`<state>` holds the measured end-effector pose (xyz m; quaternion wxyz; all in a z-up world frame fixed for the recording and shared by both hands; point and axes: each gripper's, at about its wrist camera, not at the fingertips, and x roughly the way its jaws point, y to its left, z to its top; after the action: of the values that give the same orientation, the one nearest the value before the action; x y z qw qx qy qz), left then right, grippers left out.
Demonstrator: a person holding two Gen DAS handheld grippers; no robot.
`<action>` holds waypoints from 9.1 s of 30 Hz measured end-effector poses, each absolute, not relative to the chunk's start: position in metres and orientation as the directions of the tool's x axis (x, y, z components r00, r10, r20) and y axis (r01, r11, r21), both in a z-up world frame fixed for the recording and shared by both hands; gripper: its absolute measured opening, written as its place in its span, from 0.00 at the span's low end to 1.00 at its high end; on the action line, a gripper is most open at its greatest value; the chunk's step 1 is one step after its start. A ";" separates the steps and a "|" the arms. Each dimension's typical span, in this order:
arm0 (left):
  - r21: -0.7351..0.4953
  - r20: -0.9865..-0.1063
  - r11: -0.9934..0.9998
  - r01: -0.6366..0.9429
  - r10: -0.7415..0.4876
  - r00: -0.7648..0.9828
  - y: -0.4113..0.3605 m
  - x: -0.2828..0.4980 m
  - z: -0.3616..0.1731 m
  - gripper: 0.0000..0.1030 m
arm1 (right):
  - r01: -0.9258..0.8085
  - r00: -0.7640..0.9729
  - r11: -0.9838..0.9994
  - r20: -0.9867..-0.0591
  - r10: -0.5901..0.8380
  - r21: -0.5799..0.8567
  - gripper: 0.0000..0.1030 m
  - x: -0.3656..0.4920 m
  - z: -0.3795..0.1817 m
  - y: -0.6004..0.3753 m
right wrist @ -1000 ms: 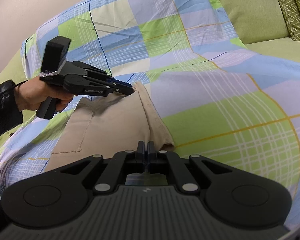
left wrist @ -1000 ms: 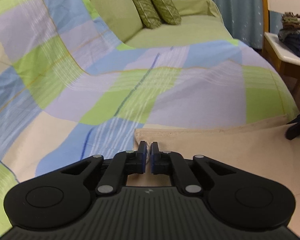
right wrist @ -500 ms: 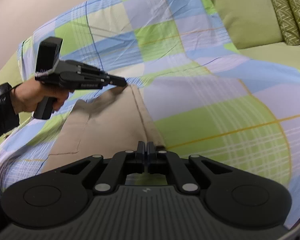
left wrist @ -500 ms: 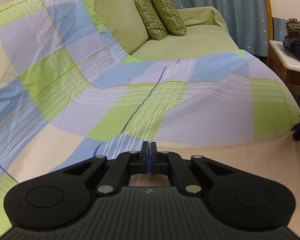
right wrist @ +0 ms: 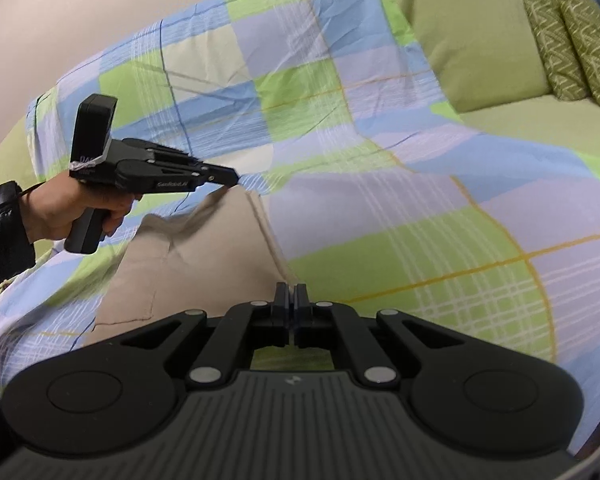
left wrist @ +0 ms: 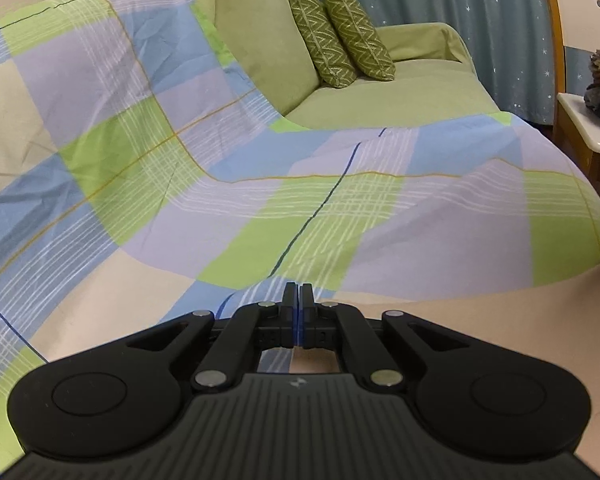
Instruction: Fold clothes
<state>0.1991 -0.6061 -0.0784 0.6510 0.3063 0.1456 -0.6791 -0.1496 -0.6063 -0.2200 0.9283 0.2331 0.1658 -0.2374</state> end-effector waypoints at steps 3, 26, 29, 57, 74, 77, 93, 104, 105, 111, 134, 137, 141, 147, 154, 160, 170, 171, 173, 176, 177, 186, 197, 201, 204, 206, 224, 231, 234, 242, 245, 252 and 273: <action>0.198 -0.598 -0.105 0.975 -0.801 0.035 -0.608 0.201 -0.076 0.00 | 0.533 0.821 0.770 -0.434 -0.371 0.351 0.00 -0.153 -0.223 -0.611; 0.246 -0.578 0.017 0.969 -0.800 0.160 -0.569 0.212 -0.072 0.20 | 0.448 0.879 0.775 -0.377 -0.292 0.445 0.20 -0.147 -0.211 -0.607; 0.230 -0.561 -0.003 0.973 -0.818 0.130 -0.561 0.203 -0.069 0.20 | 0.430 0.889 0.777 -0.367 -0.274 0.460 0.20 -0.143 -0.210 -0.606; 0.236 -0.652 -0.090 0.967 -0.753 0.089 -0.604 0.173 -0.103 0.26 | 0.475 0.858 0.732 -0.441 -0.263 0.488 0.00 -0.145 -0.232 -0.615; 0.183 -0.644 -0.086 0.979 -0.763 0.053 -0.604 0.167 -0.107 0.27 | 0.379 0.902 0.820 -0.371 -0.222 0.430 0.08 -0.127 -0.210 -0.604; 0.180 -0.633 -0.031 0.983 -0.769 0.092 -0.613 0.180 -0.105 0.27 | 0.381 0.886 0.815 -0.424 -0.187 0.437 0.08 -0.118 -0.223 -0.604; 0.164 -0.589 0.075 0.984 -0.792 0.159 -0.501 0.175 -0.070 0.27 | 0.343 0.902 0.823 -0.403 -0.155 0.452 0.12 -0.132 -0.217 -0.597; 0.186 -0.637 0.148 0.971 -0.734 0.234 -0.486 0.201 -0.099 0.36 | 0.108 0.937 0.933 -0.349 0.020 0.343 0.12 -0.060 -0.179 -0.570; 0.181 -0.637 0.148 0.972 -0.736 0.230 -0.485 0.202 -0.101 0.36 | 0.114 0.931 0.937 -0.363 0.015 0.331 0.12 -0.050 -0.177 -0.574; 0.154 -0.630 0.163 0.975 -0.744 0.224 -0.484 0.208 -0.111 0.37 | 0.105 0.882 0.955 -0.469 0.039 0.276 0.16 -0.003 -0.189 -0.575; 0.367 -0.531 0.032 0.930 -0.813 0.238 -0.401 0.109 -0.073 0.35 | 0.244 0.839 0.948 -0.535 -0.099 0.207 0.23 -0.147 -0.171 -0.546; 0.464 -0.545 -0.079 0.882 -0.811 0.214 -0.380 0.066 -0.084 0.37 | 0.281 0.825 0.944 -0.546 -0.146 0.172 0.24 -0.165 -0.174 -0.553; 0.630 -0.522 -0.160 0.760 -0.812 0.261 -0.377 0.025 -0.109 0.37 | 0.309 0.821 0.939 -0.541 -0.181 0.154 0.29 -0.182 -0.173 -0.563; 0.774 -0.501 -0.278 0.570 -0.818 0.281 -0.389 0.005 -0.125 0.37 | 0.334 0.825 0.936 -0.515 -0.233 0.111 0.35 -0.195 -0.165 -0.572; 0.849 -0.481 -0.362 0.385 -0.832 0.278 -0.406 -0.004 -0.143 0.36 | 0.273 0.808 0.958 -0.521 -0.275 -0.082 0.42 -0.185 -0.163 -0.591; 0.840 -0.470 -0.326 0.433 -0.837 0.281 -0.410 -0.007 -0.147 0.29 | 0.048 0.769 0.920 -0.574 -0.282 -0.388 0.44 -0.156 -0.177 -0.592; 0.416 -0.543 -0.101 0.904 -0.825 0.158 -0.414 0.042 -0.106 0.12 | -0.264 0.824 0.693 -0.530 -0.199 -0.671 0.44 -0.132 -0.206 -0.556; 0.400 -0.544 -0.096 0.911 -0.825 0.152 -0.414 0.045 -0.105 0.12 | -0.276 0.834 0.674 -0.520 -0.186 -0.685 0.44 -0.131 -0.208 -0.553; 0.373 -0.548 -0.090 0.924 -0.825 0.141 -0.412 0.050 -0.103 0.12 | -0.309 0.854 0.613 -0.496 -0.159 -0.727 0.44 -0.128 -0.215 -0.546; 0.377 -0.553 -0.089 0.922 -0.821 0.146 -0.410 0.052 -0.103 0.12 | -0.324 0.868 0.554 -0.474 -0.150 -0.767 0.44 -0.122 -0.224 -0.543; 0.387 -0.555 -0.096 0.917 -0.819 0.149 -0.412 0.050 -0.103 0.12 | -0.318 0.874 0.550 -0.464 -0.148 -0.773 0.38 -0.119 -0.225 -0.543; 0.435 -0.543 -0.090 0.896 -0.820 0.181 -0.373 0.043 -0.088 0.07 | -0.324 0.844 0.624 -0.516 -0.150 -0.711 0.01 -0.115 -0.191 -0.517; 0.501 -0.559 -0.087 0.861 -0.792 0.246 -0.326 0.030 -0.109 0.08 | -0.416 0.803 0.669 -0.595 -0.047 -0.616 0.01 -0.127 -0.187 -0.460; 0.597 -0.506 -0.089 0.797 -0.813 0.288 -0.321 0.020 -0.118 0.19 | -0.397 0.802 0.703 -0.596 -0.047 -0.590 0.01 -0.126 -0.178 -0.462; 0.665 -0.472 -0.108 0.739 -0.827 0.304 -0.316 0.011 -0.126 0.25 | -0.394 0.804 0.705 -0.592 -0.047 -0.590 0.01 -0.125 -0.173 -0.463; 0.705 -0.459 -0.134 0.697 -0.835 0.304 -0.315 0.005 -0.129 0.25 | -0.392 0.805 0.706 -0.592 -0.048 -0.590 0.01 -0.127 -0.173 -0.463; 0.320 -0.671 -0.303 0.898 -0.741 -0.011 -0.364 0.073 -0.059 0.03 | -0.437 0.746 0.826 -0.657 0.110 -0.357 0.01 -0.109 -0.132 -0.503; -0.018 -0.722 -0.215 0.976 -0.673 -0.161 -0.427 0.160 -0.063 0.03 | -0.336 0.684 0.934 -0.649 0.332 0.123 0.01 -0.039 -0.122 -0.615; -0.136 -0.721 -0.163 0.977 -0.660 -0.210 -0.437 0.183 -0.080 0.03 | -0.236 0.677 0.894 -0.596 0.433 0.381 0.02 -0.014 -0.149 -0.666; -0.299 -0.644 -0.078 0.951 -0.719 -0.262 -0.425 0.211 -0.099 0.04 | -0.056 0.812 0.705 -0.378 0.444 0.707 0.25 -0.042 -0.209 -0.712; -0.304 -0.634 -0.070 0.950 -0.730 -0.257 -0.425 0.212 -0.099 0.03 | -0.023 0.848 0.658 -0.334 0.411 0.752 0.43 -0.063 -0.216 -0.709; -0.297 -0.625 -0.054 0.953 -0.744 -0.237 -0.426 0.208 -0.097 0.03 | -0.026 0.887 0.609 -0.263 0.380 0.792 0.55 -0.089 -0.217 -0.683; -0.246 -0.584 -0.025 0.969 -0.794 -0.169 -0.405 0.192 -0.093 0.03 | 0.131 0.895 0.495 -0.317 0.313 0.859 0.06 -0.077 -0.246 -0.668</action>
<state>0.1924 -0.4055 -0.0928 0.6285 0.1434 0.3042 -0.7014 -0.0766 -0.6679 -0.2456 0.8355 0.4997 0.2221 0.0543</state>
